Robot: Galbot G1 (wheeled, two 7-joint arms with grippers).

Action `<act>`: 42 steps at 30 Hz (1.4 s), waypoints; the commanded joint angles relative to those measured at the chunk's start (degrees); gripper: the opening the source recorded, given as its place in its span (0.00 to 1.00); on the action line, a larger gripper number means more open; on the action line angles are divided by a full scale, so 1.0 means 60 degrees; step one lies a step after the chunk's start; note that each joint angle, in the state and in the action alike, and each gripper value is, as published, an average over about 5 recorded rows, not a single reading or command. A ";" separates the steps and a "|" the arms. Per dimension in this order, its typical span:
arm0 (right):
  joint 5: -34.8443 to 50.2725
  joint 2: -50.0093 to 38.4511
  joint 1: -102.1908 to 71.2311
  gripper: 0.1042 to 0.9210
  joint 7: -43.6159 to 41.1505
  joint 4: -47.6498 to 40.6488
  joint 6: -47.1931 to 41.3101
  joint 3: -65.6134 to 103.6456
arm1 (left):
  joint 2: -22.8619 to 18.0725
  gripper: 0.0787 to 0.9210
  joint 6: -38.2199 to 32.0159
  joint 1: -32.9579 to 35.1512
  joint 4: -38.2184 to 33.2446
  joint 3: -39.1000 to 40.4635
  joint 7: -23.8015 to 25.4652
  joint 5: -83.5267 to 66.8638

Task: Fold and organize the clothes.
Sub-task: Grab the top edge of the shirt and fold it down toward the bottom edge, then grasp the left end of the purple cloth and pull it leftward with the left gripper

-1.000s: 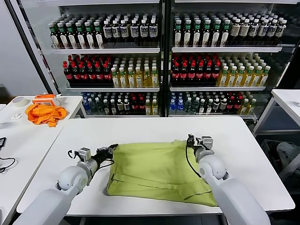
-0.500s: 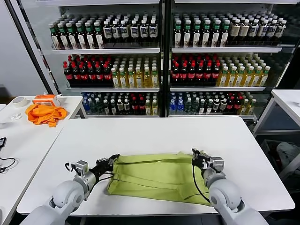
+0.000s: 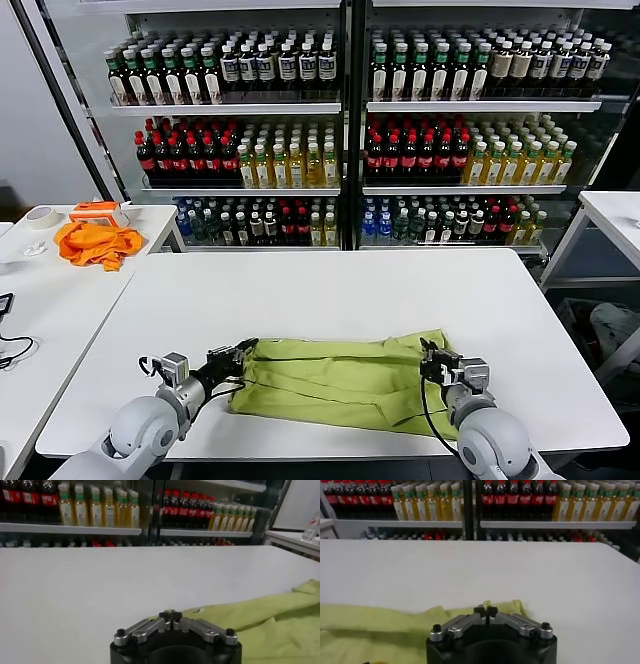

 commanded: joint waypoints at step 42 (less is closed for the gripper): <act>-0.0820 0.0161 -0.2213 0.87 -0.0016 0.1617 0.0178 0.2563 | -0.0860 0.80 0.0878 0.1170 -0.1750 0.0232 -0.4617 -0.0473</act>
